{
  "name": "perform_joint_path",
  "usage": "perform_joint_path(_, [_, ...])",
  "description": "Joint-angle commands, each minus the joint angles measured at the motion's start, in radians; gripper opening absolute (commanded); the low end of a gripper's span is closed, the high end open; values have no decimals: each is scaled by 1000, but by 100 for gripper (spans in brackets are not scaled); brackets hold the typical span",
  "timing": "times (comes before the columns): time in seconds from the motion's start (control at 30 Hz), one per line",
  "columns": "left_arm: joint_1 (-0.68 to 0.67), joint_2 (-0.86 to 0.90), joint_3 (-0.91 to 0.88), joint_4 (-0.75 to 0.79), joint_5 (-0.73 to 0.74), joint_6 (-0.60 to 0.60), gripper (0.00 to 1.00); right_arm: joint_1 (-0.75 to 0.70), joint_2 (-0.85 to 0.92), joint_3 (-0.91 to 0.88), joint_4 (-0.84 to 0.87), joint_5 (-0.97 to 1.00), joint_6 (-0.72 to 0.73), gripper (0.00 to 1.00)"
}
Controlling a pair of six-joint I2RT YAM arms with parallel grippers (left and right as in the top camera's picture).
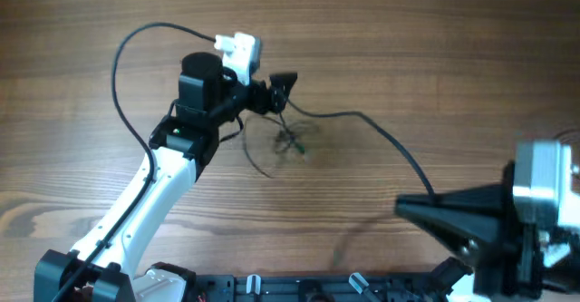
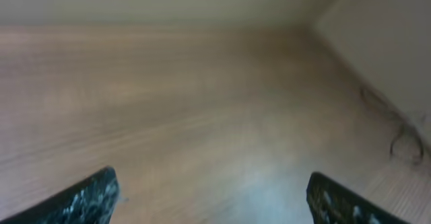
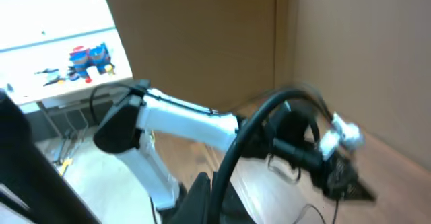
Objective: Untangle cables
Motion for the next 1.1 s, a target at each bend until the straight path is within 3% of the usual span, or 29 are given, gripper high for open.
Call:
perform_joint_path(0.0, [-1,-15,8,131,-37,-135,90,-3,-6,-4,-96,188,-13,4])
perform_joint_path(0.13, [2,-41,8,138,-86,-135,89,-3,-19,-4,-198,531,-4,4])
perform_joint_path(0.23, [50,-80,8,141,-92,-173,88,-3,-27,-4,-312,956,143,4])
perform_joint_path(0.33, [139,-138,11,146,-90,-253,87,-3,-27,-4,-439,1222,312,4])
perform_joint_path(0.57, [331,-286,11,113,110,-269,86,-4,-37,-6,-438,1279,351,4])
perform_joint_path(0.83, [346,-291,11,-48,226,-260,88,-4,-37,-6,-436,1280,364,4])
perform_joint_path(0.93, [345,-261,11,-189,316,-216,84,-4,-37,-6,-432,1276,363,4])
perform_joint_path(1.07, [337,-203,11,-484,377,-50,79,-4,-33,-7,-385,1223,355,4])
